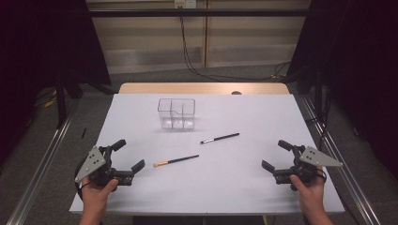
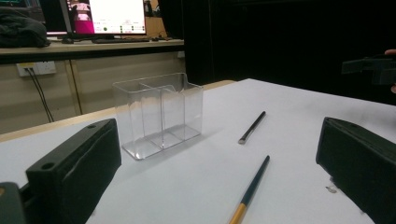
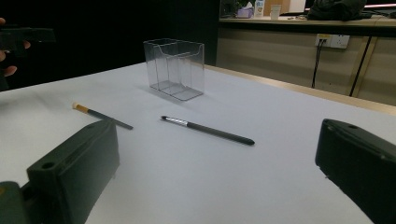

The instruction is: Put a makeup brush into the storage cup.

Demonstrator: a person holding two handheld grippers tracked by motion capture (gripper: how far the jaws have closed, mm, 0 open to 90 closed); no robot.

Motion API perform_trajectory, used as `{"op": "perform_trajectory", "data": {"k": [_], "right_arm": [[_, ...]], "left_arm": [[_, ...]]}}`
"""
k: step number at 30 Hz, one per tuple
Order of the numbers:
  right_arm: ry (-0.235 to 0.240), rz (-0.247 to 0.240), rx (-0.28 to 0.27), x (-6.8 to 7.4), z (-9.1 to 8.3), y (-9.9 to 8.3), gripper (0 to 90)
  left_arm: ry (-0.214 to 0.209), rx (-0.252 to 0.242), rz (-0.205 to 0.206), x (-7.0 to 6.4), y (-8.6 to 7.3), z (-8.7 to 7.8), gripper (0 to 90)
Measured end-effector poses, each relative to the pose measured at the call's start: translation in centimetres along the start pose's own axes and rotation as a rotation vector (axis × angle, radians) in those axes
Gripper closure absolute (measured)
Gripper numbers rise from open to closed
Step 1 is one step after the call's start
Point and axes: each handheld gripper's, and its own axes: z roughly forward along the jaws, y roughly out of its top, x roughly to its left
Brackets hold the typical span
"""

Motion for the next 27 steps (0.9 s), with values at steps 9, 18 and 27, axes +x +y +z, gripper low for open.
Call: {"op": "perform_trajectory", "data": {"k": [9,18,27], "right_arm": [[-0.005,-0.009,0.002,0.0,0.2,0.0,0.0],[-0.001,-0.008,0.003,0.0,0.3,0.0,0.0],[0.003,-0.016,0.011,0.0,0.5,0.0,0.0]], "left_arm": [[0.002,0.003,0.000,0.1,0.3,1.4,0.0],[0.002,0.014,0.014,0.3,0.6,2.7,0.0],[-0.009,0.012,0.002,0.4,0.6,4.8,0.0]]}}
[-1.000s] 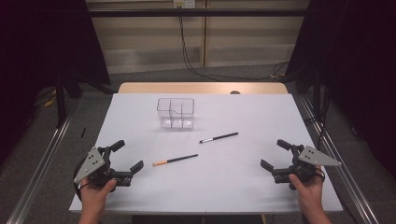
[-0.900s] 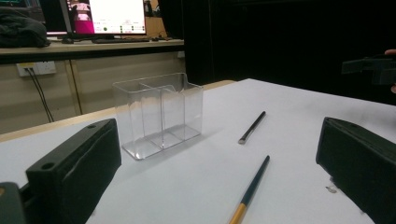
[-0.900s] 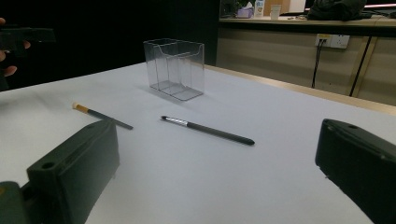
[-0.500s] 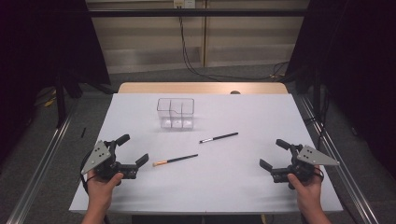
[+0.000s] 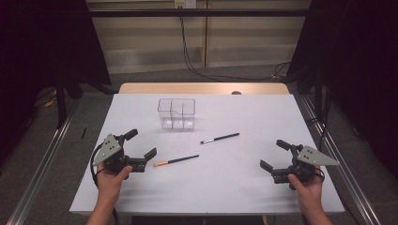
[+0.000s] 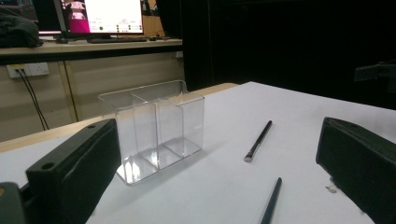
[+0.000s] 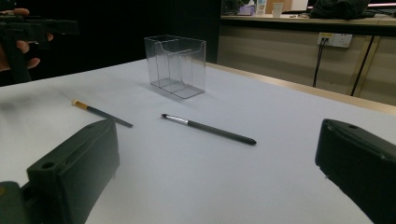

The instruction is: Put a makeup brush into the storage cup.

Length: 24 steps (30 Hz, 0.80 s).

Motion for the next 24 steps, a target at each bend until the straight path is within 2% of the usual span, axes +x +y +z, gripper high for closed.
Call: {"op": "perform_trajectory", "data": {"k": [6,16,17,24], "right_arm": [[0.005,-0.010,0.000,0.1,0.0,0.0,0.0],[0.007,-0.008,0.001,0.1,-0.1,0.0,0.0],[0.009,-0.010,0.001,0.1,-0.1,0.0,0.0],[0.012,-0.011,0.006,0.1,-0.1,0.0,0.0]], "left_arm": [[-0.017,0.010,-0.006,-0.2,0.0,1.5,0.0],[-0.034,-0.003,-0.005,-0.6,0.2,3.9,0.0],[-0.034,-0.012,-0.016,-0.7,0.2,4.2,0.0],[-0.052,0.003,-0.011,-0.9,0.1,5.7,0.0]]}}
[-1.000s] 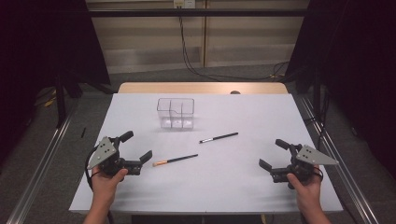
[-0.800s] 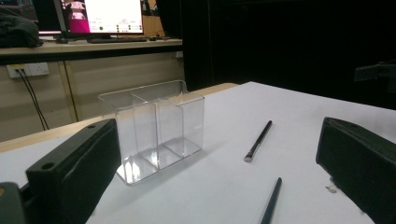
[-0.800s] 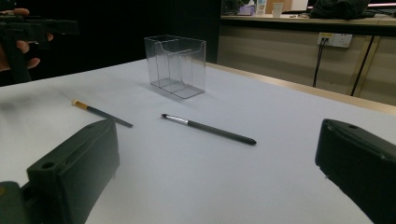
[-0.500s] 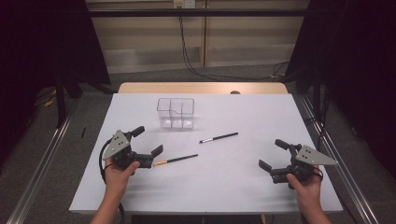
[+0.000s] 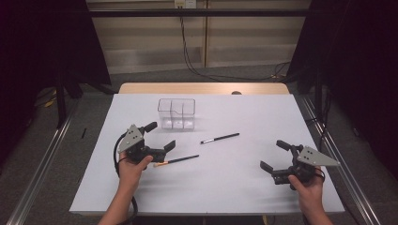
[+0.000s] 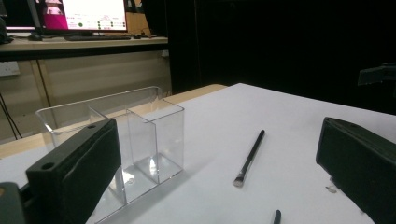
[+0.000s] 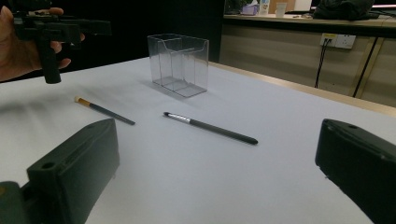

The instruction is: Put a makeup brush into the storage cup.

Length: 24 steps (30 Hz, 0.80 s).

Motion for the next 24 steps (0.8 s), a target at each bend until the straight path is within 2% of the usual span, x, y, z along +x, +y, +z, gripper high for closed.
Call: {"op": "perform_trajectory", "data": {"k": [6,13,16,18,21,24], "right_arm": [[0.000,-0.003,0.002,0.0,-0.1,0.0,0.0],[0.003,-0.003,0.005,0.0,0.0,0.0,0.0],[0.006,-0.004,0.006,0.0,0.1,0.0,0.0],[0.009,-0.004,0.009,0.0,0.1,-0.1,0.0],[0.011,-0.002,0.010,0.0,0.2,-0.1,0.0],[0.012,-0.003,0.011,-0.1,0.2,-0.1,0.0]], "left_arm": [[-0.007,0.040,-0.002,0.2,-0.2,0.2,0.0],[-0.006,0.133,-0.009,0.4,0.0,0.5,0.0],[-0.019,0.170,-0.012,0.4,0.3,0.7,0.0],[-0.029,0.206,-0.003,0.4,0.5,0.8,0.0],[-0.040,0.264,-0.009,0.5,0.9,1.1,0.0],[-0.050,0.349,0.005,0.6,1.3,1.4,0.0]]}}
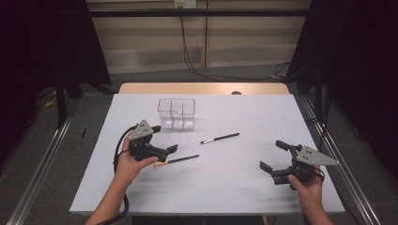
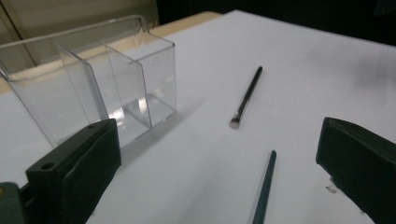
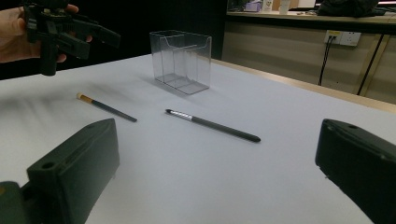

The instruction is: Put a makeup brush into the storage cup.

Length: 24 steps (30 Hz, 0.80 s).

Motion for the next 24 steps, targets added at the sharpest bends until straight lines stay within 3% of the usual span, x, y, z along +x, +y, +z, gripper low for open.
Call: {"op": "perform_trajectory", "data": {"k": [4,7,17,20,23,24], "right_arm": [[0.001,-0.001,0.002,0.0,0.0,0.0,0.0],[0.002,-0.001,0.003,-0.1,0.0,0.0,0.0],[0.005,0.000,0.003,-0.2,0.0,0.0,0.0],[0.007,-0.002,0.006,-0.1,0.0,0.0,0.0],[0.007,-0.003,0.006,-0.1,0.0,0.0,0.0],[0.007,-0.003,0.007,-0.1,0.0,0.0,0.0]], "left_arm": [[0.008,0.092,0.007,0.1,0.5,0.3,0.0],[-0.009,0.150,0.021,0.0,0.7,0.5,0.0],[-0.062,0.374,0.114,-0.5,1.6,1.6,0.0],[-0.078,0.450,0.114,-0.4,1.7,1.9,0.0],[-0.099,0.509,0.085,-0.4,1.8,2.2,0.0],[-0.106,0.539,0.098,-0.3,1.8,2.2,0.0]]}}
